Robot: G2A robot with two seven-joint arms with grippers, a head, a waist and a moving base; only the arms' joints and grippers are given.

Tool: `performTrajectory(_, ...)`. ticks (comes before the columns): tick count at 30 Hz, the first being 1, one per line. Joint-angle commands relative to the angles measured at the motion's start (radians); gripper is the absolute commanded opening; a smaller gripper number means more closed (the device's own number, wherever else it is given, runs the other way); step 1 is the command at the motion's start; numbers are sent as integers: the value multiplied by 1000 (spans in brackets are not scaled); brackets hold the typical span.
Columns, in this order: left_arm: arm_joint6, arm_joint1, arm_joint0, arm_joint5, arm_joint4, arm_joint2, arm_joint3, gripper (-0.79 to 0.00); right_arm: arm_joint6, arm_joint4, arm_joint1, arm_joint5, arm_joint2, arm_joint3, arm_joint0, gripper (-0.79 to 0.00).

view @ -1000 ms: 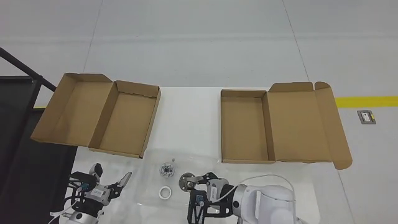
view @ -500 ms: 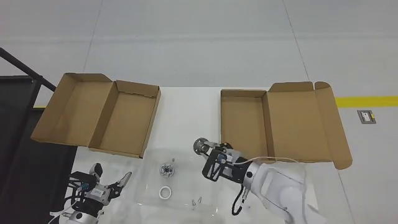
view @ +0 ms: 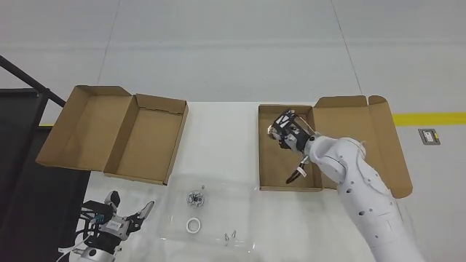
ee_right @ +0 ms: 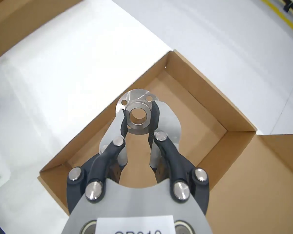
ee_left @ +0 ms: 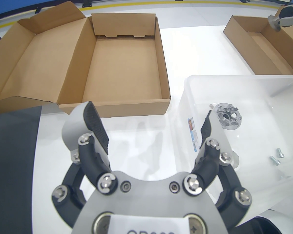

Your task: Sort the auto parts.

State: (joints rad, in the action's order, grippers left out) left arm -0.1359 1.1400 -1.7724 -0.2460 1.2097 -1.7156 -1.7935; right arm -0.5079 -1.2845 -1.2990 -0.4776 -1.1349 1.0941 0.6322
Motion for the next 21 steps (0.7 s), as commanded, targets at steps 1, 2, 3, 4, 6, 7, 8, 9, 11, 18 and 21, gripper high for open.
performTrajectory(1,0,0,0,0,0,0,0,0,-15,15,-12,14,29,-108,-52,-785)
performTrajectory(2,0,0,0,0,0,0,0,0,-27,23,-19,17,42,-149,-72,-785)
performTrajectory(3,0,0,0,0,0,0,0,0,-39,28,-24,18,54,-187,-93,-785)
performTrajectory(4,0,0,0,0,0,0,0,0,-41,34,-30,20,64,-222,-111,-785)
performTrajectory(6,0,0,0,0,0,0,0,0,-46,46,-39,22,78,-290,-142,-785)
performTrajectory(7,0,0,0,0,0,0,0,0,-54,50,-43,22,85,-320,-158,-785)
performTrajectory(8,0,0,0,0,0,0,0,0,-60,49,-47,29,93,-346,-172,-785)
performTrajectory(9,0,0,0,0,0,0,0,0,-60,55,-51,28,99,-367,-183,-785)
performTrajectory(11,0,0,0,0,0,0,0,0,-52,63,-58,26,108,-407,-200,-785)
performTrajectory(18,0,0,0,0,0,0,0,0,-20,71,-70,21,126,-494,-233,-120)
performTrajectory(21,0,0,0,0,0,0,0,0,13,74,-68,11,121,-515,-233,-28)
